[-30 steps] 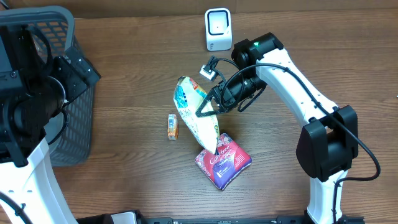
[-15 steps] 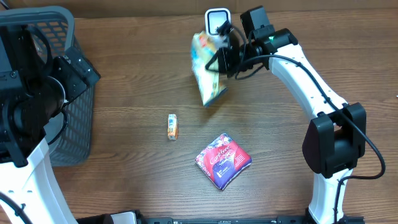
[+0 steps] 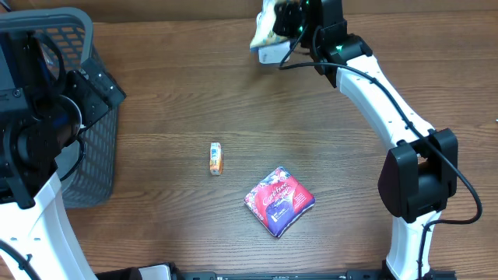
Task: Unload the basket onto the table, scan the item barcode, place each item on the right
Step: 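Lift the yellow packet up to the scanner with right gripper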
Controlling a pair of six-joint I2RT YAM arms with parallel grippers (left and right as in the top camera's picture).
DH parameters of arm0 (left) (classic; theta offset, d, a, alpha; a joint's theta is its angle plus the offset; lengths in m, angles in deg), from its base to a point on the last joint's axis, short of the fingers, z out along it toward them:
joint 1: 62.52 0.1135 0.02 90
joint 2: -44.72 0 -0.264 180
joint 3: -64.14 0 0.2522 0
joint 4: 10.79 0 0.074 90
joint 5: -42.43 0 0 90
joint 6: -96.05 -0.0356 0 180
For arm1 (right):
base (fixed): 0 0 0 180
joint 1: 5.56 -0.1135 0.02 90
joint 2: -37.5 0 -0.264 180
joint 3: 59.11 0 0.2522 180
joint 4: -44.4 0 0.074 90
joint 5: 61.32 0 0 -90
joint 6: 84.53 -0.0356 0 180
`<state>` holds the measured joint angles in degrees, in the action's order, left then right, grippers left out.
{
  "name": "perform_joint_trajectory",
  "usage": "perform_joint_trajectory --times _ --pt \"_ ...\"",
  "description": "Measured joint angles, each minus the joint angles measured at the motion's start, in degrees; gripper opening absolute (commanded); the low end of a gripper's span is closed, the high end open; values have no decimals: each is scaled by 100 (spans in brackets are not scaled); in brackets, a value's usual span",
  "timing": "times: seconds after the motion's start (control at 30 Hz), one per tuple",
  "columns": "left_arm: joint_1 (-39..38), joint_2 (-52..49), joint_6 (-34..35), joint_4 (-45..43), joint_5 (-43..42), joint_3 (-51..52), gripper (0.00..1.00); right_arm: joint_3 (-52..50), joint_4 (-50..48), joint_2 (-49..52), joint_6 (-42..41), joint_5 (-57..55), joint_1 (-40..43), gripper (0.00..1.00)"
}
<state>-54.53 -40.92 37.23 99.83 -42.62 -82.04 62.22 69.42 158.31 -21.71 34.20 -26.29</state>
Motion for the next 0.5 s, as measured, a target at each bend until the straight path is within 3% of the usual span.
perform_joint_trajectory --times 0.27,0.5 --pt "0 0 -2 2 0 0 100 0 -909 498 22 -645 -116 4" --pt "0 0 -2 2 0 0 100 -9 -951 1143 46 -737 -190 4"
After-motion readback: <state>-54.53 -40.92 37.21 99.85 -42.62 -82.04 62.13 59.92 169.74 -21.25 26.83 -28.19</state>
